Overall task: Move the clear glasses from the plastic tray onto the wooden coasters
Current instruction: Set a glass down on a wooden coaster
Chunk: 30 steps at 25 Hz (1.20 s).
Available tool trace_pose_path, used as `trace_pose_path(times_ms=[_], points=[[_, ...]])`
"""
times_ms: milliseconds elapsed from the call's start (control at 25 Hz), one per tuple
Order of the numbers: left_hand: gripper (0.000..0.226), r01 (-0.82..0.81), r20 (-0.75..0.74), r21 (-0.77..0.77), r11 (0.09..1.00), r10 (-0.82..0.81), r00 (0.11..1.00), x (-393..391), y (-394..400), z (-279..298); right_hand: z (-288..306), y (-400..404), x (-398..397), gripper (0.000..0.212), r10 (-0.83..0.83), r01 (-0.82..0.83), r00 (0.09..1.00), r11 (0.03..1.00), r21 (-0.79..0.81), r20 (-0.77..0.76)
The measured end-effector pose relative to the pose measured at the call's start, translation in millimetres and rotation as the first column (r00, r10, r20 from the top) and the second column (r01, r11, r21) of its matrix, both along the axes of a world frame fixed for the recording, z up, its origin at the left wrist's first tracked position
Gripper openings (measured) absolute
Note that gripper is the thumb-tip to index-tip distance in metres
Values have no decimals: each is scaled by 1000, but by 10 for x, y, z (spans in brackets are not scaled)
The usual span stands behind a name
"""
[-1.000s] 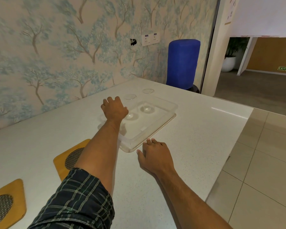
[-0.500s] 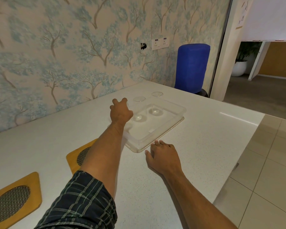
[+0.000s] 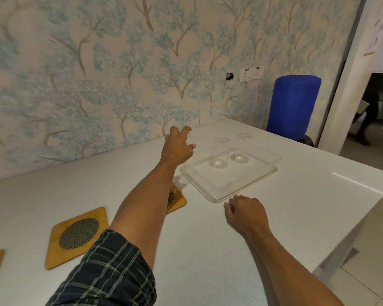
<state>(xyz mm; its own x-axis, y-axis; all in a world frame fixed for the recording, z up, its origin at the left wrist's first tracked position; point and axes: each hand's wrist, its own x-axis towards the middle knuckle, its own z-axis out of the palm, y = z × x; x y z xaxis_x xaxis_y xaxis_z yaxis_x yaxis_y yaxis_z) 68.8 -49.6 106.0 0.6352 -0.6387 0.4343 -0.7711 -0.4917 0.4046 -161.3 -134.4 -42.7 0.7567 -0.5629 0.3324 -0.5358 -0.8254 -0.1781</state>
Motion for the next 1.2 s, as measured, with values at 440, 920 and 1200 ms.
trace_pose_path(times_ms=[440, 920, 1200], points=[[53, -119, 13, 26, 993, 119, 993, 288, 1604, 346, -14, 386, 190, 33, 568, -487, 821, 745, -456, 50], [54, -355, 31, 108, 929, 354, 935, 536, 3224, 279, 246, 2341, 1126, 52, 864, -841, 501, 501, -206, 55], [58, -507, 16, 177, 844, 513, 858, 510, 4239, 156, 214, 3359, 1320, 61, 966, -967, 252, 253, 13, -53]])
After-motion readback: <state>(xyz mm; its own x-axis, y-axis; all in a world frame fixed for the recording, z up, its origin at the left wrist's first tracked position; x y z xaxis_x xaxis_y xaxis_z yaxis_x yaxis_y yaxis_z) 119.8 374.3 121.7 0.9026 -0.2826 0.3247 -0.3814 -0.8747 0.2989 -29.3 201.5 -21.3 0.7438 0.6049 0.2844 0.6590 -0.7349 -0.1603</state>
